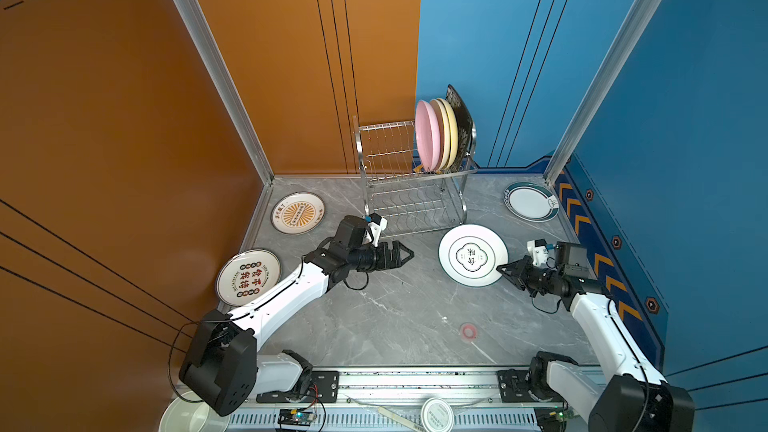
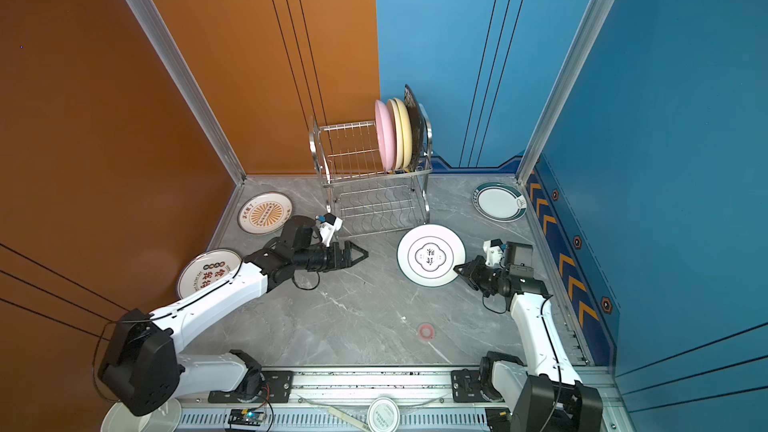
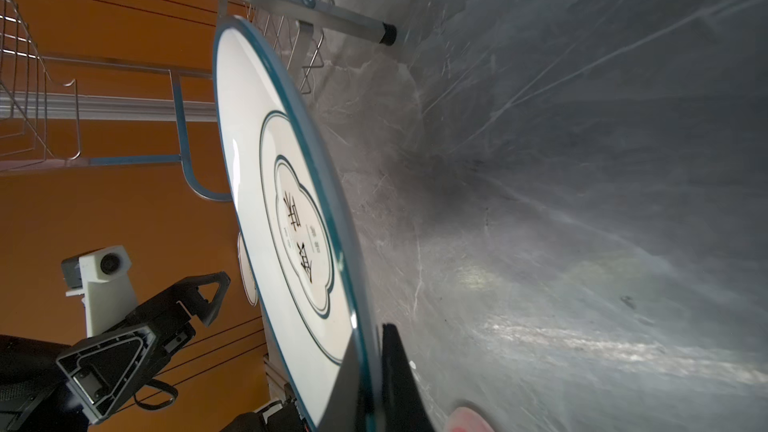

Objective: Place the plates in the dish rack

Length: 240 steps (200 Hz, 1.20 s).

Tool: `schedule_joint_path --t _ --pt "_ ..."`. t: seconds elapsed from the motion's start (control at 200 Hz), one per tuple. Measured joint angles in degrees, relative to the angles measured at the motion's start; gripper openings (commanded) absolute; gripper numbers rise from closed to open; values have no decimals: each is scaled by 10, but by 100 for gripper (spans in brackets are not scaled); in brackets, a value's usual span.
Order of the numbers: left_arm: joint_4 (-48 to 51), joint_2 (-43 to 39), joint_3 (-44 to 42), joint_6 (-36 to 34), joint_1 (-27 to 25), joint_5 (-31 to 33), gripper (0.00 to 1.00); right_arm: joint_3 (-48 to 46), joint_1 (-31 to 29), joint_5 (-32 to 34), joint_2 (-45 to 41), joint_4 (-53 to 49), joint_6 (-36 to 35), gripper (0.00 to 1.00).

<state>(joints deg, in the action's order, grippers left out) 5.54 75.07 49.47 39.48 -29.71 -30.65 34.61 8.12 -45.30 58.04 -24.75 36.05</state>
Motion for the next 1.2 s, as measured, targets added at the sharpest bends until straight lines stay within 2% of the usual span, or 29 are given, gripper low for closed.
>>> schedule_joint_path --t 0.29,0.31,0.505,0.631,0.746,0.911,0.996,1.201 --pt "-63 17 -7 24 0 -42 88 31 -132 6 22 71 91 0" --pt "-64 17 -7 24 0 -42 83 35 -139 6 24 77 94 0" --pt "-82 20 -7 30 0 -48 74 67 -206 7 62 122 121 0" --pt "-90 20 -7 36 0 -52 62 80 -230 7 88 140 127 0" --pt "-96 20 -8 45 1 -54 45 89 -238 5 104 149 129 0" --pt "-110 19 -18 59 5 -54 15 108 -241 3 110 154 128 0" --pt "-122 17 -19 94 12 -62 0 110 -241 3 111 154 110 4" --pt "-128 8 -19 105 16 -70 0 112 -243 -10 111 164 94 24"
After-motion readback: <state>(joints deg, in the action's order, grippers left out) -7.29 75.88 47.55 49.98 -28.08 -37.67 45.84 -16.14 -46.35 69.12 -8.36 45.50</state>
